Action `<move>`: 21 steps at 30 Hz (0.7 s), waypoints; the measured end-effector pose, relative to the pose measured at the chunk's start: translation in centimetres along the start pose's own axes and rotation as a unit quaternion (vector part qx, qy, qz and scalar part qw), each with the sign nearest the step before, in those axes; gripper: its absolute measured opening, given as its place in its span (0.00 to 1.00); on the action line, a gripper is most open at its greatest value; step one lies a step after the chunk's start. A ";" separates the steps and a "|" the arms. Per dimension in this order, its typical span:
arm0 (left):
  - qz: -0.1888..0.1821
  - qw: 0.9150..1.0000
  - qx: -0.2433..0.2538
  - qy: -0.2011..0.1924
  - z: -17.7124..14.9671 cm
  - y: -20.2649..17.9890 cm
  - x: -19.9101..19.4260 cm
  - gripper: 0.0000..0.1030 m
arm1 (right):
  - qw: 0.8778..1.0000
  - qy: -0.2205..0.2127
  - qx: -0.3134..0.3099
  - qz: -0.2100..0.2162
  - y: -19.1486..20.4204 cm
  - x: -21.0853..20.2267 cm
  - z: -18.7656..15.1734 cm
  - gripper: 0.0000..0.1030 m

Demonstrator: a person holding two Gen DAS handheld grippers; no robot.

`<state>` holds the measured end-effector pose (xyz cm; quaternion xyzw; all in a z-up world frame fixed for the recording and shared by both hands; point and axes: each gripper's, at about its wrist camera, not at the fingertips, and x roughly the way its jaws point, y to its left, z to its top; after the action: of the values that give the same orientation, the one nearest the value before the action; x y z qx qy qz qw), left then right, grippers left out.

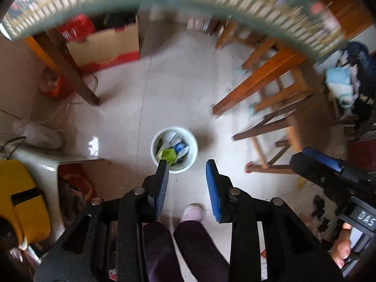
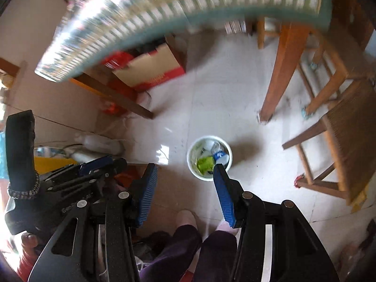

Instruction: Collect trash

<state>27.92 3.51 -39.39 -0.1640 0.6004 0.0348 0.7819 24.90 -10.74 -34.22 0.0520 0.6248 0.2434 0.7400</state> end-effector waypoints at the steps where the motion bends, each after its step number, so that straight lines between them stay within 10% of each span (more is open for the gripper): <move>1: -0.002 1.000 0.001 -0.014 -0.1 -0.6 -2.7 0.30 | 1.000 -0.010 -0.006 0.003 0.8 -2.3 0.1 0.44; 11: 0.002 0.983 0.035 -0.183 -2.3 -5.0 -24.8 0.34 | 0.982 -0.165 -0.087 0.000 7.4 -21.4 -1.7 0.44; 21: -0.012 0.912 0.109 -0.396 -11.4 -7.3 -43.2 0.51 | 0.918 -0.370 -0.140 -0.026 14.8 -36.2 -8.8 0.44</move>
<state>7.26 -0.58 0.63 -0.0579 0.2395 0.0221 0.9689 8.52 -15.13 2.12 0.0178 0.2672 0.2722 0.9242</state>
